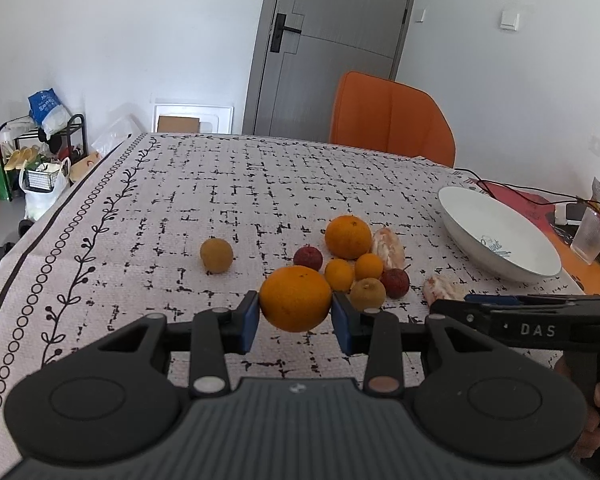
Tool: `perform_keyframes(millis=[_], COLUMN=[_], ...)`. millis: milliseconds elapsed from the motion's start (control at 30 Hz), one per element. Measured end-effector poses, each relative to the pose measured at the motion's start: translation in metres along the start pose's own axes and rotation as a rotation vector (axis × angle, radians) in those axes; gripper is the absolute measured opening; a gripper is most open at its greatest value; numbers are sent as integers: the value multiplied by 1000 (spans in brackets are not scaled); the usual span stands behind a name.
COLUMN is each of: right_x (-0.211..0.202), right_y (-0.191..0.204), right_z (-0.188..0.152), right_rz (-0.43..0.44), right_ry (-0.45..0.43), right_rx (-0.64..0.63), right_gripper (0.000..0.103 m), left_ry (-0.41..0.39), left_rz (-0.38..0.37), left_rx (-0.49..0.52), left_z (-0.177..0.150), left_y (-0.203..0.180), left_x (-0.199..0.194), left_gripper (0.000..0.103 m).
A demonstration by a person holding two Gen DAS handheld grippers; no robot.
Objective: Organize fruits
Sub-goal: 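Carry the orange with the left gripper while the right gripper carries the pomelo segment to the bowl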
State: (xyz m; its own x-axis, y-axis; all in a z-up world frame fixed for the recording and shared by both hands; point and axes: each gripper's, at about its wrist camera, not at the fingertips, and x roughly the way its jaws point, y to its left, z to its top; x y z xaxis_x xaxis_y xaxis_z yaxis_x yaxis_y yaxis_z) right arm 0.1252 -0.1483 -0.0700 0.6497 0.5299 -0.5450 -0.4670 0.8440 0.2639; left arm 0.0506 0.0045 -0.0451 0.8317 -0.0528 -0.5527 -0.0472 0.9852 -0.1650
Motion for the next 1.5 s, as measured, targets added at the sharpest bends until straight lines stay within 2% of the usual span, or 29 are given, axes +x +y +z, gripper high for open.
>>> perform_keyframes(millis=[67,133,200,333,700,867,1500], right_x=[2,4,3,-9,-46,-60,-76], right_y=[4,9,12,11,-14,-25,-107], right_z=[0,-2,-3,-2,6,11,18], right_rz=[-10,-51,-60,-41,-72,-89,-207], right_ry=[-6,-13,-10,-5,-92,-158,-246], right_rx=[-20,-66,-104,-94,-36,-29,129], right_gripper=[52,37,36,36,36,36,36], left_ry=[2,0,-3,-19,-43,-54,-66], left_rz=[-6,-9,-13,-22,-62,-76,-101], left_rx=[-2,-2,-5,-4,50,78,195], left_z=[-1,-2,-2,1,13,20,48], left_y=[0,0,0,-4,-36,-51,-111], left_x=[1,0,-1,-2,1,4,42], left_gripper=[37,37,37,37,37,37,37])
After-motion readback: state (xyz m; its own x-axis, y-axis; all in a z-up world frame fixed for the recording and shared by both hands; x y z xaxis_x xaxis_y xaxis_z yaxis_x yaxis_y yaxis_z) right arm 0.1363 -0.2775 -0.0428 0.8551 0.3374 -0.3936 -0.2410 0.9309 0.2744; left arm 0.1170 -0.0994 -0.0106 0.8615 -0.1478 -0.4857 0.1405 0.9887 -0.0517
